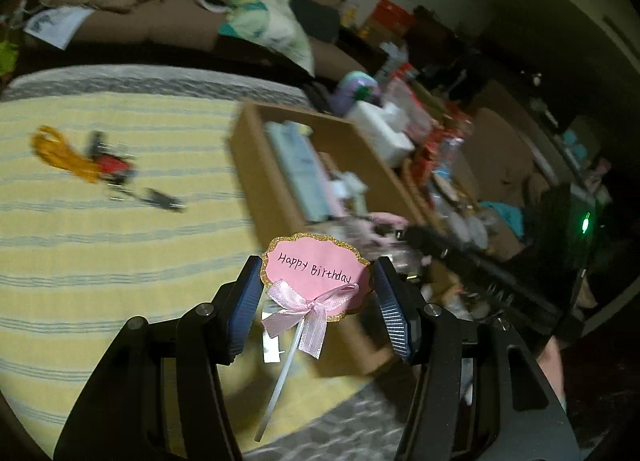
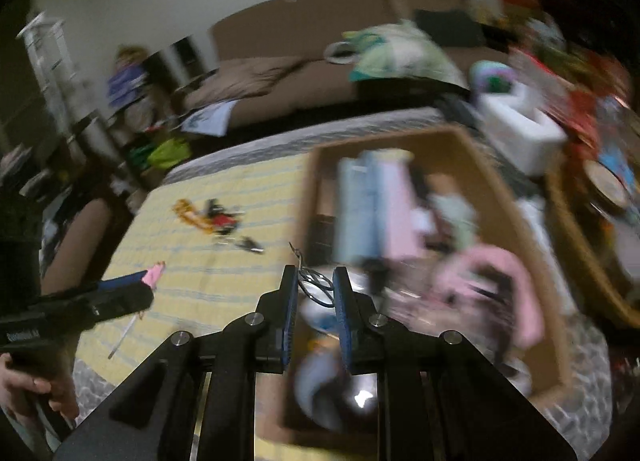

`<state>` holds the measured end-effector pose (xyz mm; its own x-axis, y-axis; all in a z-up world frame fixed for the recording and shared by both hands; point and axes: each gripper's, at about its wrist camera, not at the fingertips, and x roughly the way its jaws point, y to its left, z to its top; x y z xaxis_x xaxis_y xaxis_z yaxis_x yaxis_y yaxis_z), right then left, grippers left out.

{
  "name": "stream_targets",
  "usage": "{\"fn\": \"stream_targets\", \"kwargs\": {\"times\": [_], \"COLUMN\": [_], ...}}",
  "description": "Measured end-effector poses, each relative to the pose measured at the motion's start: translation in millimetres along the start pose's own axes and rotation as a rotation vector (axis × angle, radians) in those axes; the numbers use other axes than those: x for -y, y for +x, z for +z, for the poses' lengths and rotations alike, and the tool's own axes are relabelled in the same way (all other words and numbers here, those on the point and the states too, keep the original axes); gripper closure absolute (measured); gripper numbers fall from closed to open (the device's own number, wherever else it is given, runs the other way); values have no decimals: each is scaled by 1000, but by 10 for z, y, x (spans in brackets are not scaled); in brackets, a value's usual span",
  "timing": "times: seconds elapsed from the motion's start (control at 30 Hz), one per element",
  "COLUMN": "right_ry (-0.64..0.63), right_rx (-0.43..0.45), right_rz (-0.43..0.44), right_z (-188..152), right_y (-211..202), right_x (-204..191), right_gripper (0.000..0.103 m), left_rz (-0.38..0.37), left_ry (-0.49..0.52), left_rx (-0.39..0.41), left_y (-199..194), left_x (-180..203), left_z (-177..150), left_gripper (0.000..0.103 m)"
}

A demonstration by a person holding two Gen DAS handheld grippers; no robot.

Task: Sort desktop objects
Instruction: 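Carry the tag and scissors into the box and open both tools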

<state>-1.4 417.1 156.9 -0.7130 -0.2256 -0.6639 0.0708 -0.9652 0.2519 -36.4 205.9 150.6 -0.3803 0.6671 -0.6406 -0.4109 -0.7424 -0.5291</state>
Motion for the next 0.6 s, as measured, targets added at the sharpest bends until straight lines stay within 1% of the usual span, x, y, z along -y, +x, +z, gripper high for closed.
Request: {"fn": "stream_targets", "kwargs": {"times": [0.13,0.27,0.37,0.47,0.53,0.57,0.6], "right_ry": [104,156,157,126,95,75,61], "right_rx": [5,8,-6,-27,-51,-71,-86], "right_rz": [-24,-25,-23,-36,-56,-75,-89], "right_z": [-168,-311,-404,-479,-535,-563,-580], "right_y": [-191,-245,-158,-52,24,62,84], "right_x": [466,717,759,702,655,629,620], "right_gripper": [86,86,86,86,85,85,85], "left_rz": [-11,41,79,102,146,154,156], "left_ry": [0,6,-15,-49,-41,-39,-43], "left_rx": [-41,-70,-90,-112,-126,-127,-125], "left_y": [388,767,979,1133,1198,1221,1228], "left_x": [392,629,660,623,631,622,618], "left_z": [18,-23,-43,-61,-88,-79,-77], "left_gripper": [50,50,50,48,49,45,37]}}
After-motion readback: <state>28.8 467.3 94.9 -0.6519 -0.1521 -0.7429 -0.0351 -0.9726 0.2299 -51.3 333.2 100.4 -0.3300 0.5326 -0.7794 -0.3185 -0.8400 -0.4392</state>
